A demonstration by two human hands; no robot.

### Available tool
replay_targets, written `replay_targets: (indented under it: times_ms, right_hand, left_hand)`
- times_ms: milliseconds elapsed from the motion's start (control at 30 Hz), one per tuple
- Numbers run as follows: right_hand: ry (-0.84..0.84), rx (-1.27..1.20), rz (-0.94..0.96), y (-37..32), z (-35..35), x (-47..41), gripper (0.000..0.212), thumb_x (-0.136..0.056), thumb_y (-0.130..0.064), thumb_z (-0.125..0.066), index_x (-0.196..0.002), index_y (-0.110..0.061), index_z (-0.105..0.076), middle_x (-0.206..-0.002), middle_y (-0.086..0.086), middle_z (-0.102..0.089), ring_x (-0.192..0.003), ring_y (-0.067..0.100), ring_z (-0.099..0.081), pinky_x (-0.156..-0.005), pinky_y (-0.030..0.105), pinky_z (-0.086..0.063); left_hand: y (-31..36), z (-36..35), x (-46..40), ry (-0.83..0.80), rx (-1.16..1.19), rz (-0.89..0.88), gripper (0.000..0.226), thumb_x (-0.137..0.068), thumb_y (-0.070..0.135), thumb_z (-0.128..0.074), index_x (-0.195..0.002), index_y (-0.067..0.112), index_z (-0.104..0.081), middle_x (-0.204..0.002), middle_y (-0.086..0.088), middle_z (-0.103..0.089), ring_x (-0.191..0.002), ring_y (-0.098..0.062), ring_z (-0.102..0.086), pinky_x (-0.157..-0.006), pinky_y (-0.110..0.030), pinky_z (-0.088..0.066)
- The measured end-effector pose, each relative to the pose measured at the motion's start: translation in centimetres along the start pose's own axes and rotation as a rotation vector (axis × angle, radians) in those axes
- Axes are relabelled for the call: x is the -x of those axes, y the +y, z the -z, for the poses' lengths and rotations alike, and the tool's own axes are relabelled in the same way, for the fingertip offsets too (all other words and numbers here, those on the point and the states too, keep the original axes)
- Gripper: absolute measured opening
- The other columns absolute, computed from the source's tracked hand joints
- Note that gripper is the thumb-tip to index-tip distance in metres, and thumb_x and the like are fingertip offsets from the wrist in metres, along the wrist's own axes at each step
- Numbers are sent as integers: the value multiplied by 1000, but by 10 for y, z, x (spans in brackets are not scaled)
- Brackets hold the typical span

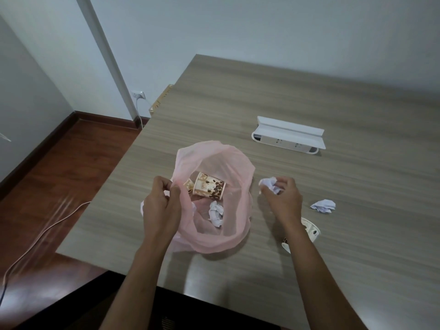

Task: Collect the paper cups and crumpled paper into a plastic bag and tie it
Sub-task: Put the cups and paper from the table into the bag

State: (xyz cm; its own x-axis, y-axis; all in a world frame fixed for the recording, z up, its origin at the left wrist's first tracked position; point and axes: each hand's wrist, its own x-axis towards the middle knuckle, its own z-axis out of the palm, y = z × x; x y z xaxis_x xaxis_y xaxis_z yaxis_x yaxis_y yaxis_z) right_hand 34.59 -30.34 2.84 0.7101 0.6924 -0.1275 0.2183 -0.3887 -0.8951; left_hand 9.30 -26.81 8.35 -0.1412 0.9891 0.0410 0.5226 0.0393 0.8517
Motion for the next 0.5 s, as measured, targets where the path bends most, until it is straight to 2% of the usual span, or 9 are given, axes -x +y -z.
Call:
replay_targets:
  times_ms: [67, 133, 200, 267, 333, 400, 433, 500]
  right_hand:
    - [-59, -39, 60, -24, -10, 16, 43, -80, -24, -80, -117, -15, -61, -105, -3, -65, -77, -7, -57, -54, 2, -44]
    - [-173, -16, 116, -41, -24, 30, 49, -79, -29, -80, -122, -15, -60, -110, -4, -64, -83, 0, -61, -63, 6, -50]
    - [-364, 51, 169, -55, -40, 42, 57, -77, -40, -79, -126, -19, -59, -115, -11, -59, -96, 7, -61, -74, 12, -51]
    - [-618, 99, 183, -62, -52, 49, 54, -78, -45, -78, -124, -23, -64, -118, -14, -57, -107, 8, -60, -75, 5, -42]
    - [-762, 112, 179, -61, -58, 52, 45, -82, -46, -74, -121, -23, -68, -126, -8, -61, -116, 11, -59, -81, 5, -42]
    - [-712, 91, 187, -56, -58, 49, 39, -85, -47, -71, -119, -28, -69, -129, -7, -63, -114, 9, -60, -96, 22, -49]
    - [-643, 87, 197, -53, -55, 46, 33, -86, -44, -70, -116, -30, -70, -125, -8, -65, -111, 7, -61, -97, 30, -51]
    - [-504, 90, 235, -45, -47, 37, 21, -88, -34, -70, -109, -29, -73, -115, -11, -68, -103, 3, -61, -94, 32, -52]
  left_hand:
    - [0, 0, 0, -1, 1, -3, 10, -96, 15, -51, -89, 8, -50, -65, 2, -56, -60, -11, -53, -55, -31, -38]
    - [0, 0, 0, 0, 7, -7, 11, -96, 16, -51, -89, 9, -50, -65, 1, -57, -59, -14, -53, -56, -33, -39]
    - [1, 0, 0, 4, 7, -9, 11, -96, 17, -51, -89, 9, -50, -65, 1, -57, -58, -15, -53, -55, -33, -39]
    - [1, 0, 0, 5, 9, -10, 10, -96, 16, -51, -89, 10, -50, -64, 2, -56, -59, -14, -53, -55, -33, -38]
    - [2, -1, 0, -2, 20, -9, 9, -96, 15, -51, -88, 10, -50, -65, 3, -56, -61, -13, -53, -56, -33, -38]
    - [2, -1, 1, -12, 26, -9, 9, -96, 14, -52, -88, 10, -50, -65, 3, -56, -61, -13, -53, -57, -33, -37]
    - [2, -2, 1, -16, 26, -10, 9, -96, 15, -52, -88, 10, -50, -64, 2, -56, -61, -13, -53, -57, -33, -37]
    - [3, -4, 2, -28, 28, -21, 10, -96, 16, -52, -89, 10, -50, -63, 1, -56, -57, -13, -52, -55, -33, -37]
